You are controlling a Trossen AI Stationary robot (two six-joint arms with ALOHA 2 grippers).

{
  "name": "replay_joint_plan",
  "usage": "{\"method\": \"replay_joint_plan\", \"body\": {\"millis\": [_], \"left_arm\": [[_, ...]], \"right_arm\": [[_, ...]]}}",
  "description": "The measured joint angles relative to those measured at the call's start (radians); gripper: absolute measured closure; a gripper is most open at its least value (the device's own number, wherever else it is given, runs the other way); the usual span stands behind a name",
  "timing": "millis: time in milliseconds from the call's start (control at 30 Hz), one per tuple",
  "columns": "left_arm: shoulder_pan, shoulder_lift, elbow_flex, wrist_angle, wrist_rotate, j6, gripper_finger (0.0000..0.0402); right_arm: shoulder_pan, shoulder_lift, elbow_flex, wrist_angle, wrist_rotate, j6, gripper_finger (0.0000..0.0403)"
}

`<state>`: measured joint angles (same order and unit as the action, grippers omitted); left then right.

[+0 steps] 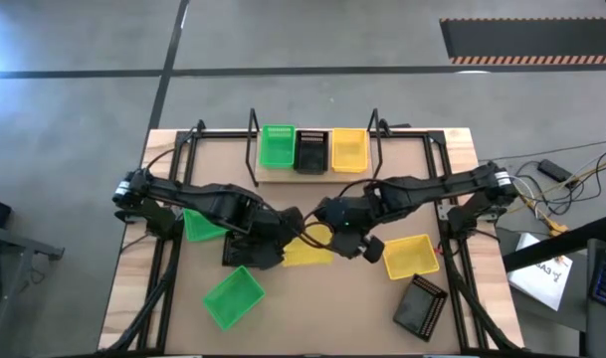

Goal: Stack baskets on shelf by color
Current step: Stack the left yellow basket on top of the yellow basket on the shelf

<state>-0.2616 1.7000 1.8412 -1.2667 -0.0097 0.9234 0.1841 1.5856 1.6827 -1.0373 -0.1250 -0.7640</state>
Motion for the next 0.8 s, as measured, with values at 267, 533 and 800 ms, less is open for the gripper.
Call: {"method": "replay_joint_plan", "body": {"millis": [267, 533, 800], "left_arm": [[0.035, 0.000, 0.000, 0.012, -0.003, -0.001, 0.0276], [0.056, -0.023, 0.002, -0.015, -0.148, -0.057, 0.0202], [0.090, -0.090, -0.010, -0.062, -0.252, -0.549, 0.0199]], "right_arm": [[0.007, 0.041, -0.021, -0.005, -0.068, 0.160, 0.0393], [0.005, 0.070, -0.048, -0.014, -0.065, 0.341, 0.0394], [-0.076, -0.004, -0.054, -0.089, 0.137, 0.461, 0.0394]]}}
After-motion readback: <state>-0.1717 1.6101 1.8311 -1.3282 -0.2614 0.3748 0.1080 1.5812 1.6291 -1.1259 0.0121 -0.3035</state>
